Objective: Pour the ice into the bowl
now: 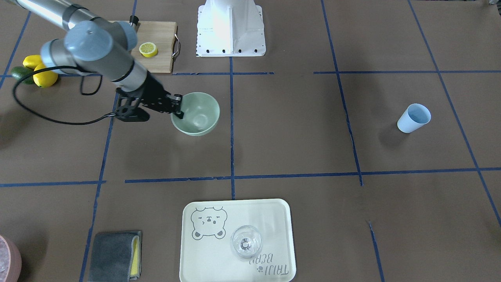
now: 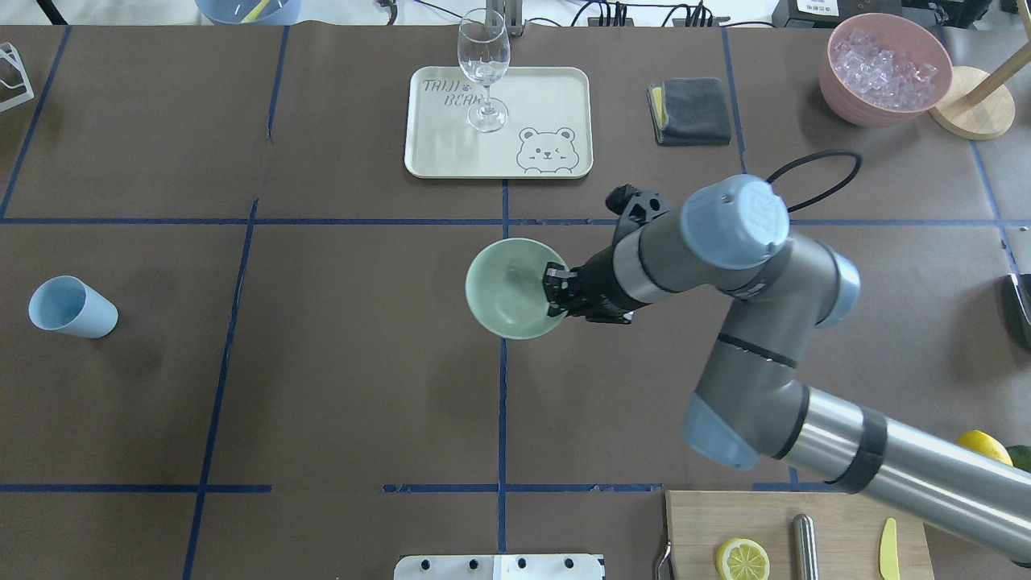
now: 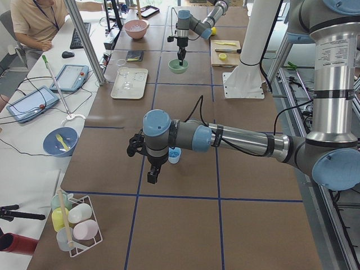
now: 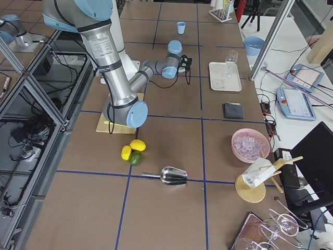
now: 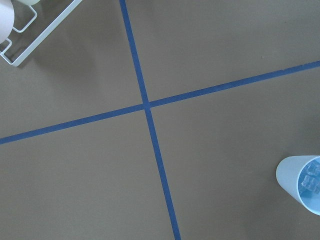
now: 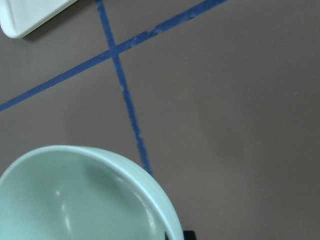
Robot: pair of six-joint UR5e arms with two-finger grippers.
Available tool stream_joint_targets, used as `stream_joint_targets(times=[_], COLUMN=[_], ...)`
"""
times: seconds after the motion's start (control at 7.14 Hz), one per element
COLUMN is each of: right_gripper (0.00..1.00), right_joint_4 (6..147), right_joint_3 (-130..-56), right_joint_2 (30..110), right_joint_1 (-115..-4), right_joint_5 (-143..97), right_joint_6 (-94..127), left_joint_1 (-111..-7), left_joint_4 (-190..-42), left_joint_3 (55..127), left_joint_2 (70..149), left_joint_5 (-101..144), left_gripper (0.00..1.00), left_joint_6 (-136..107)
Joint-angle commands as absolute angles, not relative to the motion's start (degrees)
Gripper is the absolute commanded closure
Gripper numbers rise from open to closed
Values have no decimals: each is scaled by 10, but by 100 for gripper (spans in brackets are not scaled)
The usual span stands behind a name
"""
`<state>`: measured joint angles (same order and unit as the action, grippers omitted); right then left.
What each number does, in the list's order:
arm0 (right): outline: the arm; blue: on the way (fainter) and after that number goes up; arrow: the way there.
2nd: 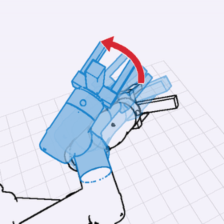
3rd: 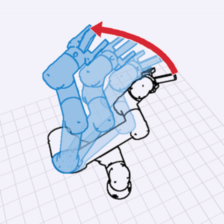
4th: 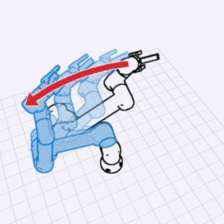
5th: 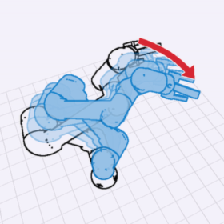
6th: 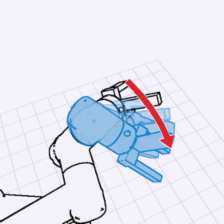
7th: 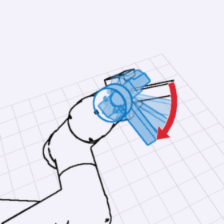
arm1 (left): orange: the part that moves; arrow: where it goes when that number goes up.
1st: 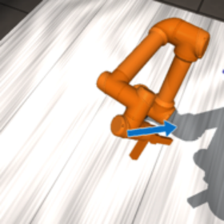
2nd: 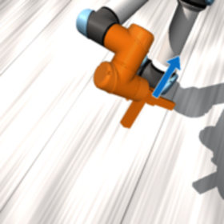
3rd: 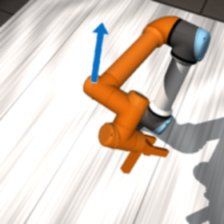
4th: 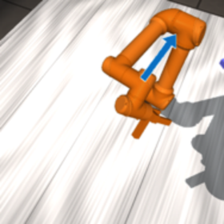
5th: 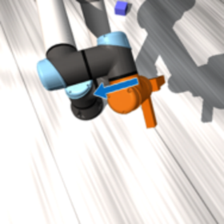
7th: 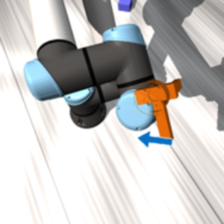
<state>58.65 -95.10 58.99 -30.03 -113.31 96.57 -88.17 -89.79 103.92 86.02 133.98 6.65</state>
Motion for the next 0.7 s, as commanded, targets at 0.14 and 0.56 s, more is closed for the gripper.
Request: stream_joint_targets(times=[0.14, 0.56], right_gripper=[100, 100], right_joint_4=[585, 586], right_joint_3=[-847, -831], right_joint_2=[484, 483], right_joint_1=[-224, -217], right_joint_5=[-1011, -1011], right_joint_6=[1066, 1080], left_joint_1=[-881, -881], left_joint_4=[-899, -900], left_joint_3=[1072, 1077], left_joint_2=[859, 859], left_joint_5=[1339, 1344], left_gripper=[0, 0], left_joint_6=[69, 71])
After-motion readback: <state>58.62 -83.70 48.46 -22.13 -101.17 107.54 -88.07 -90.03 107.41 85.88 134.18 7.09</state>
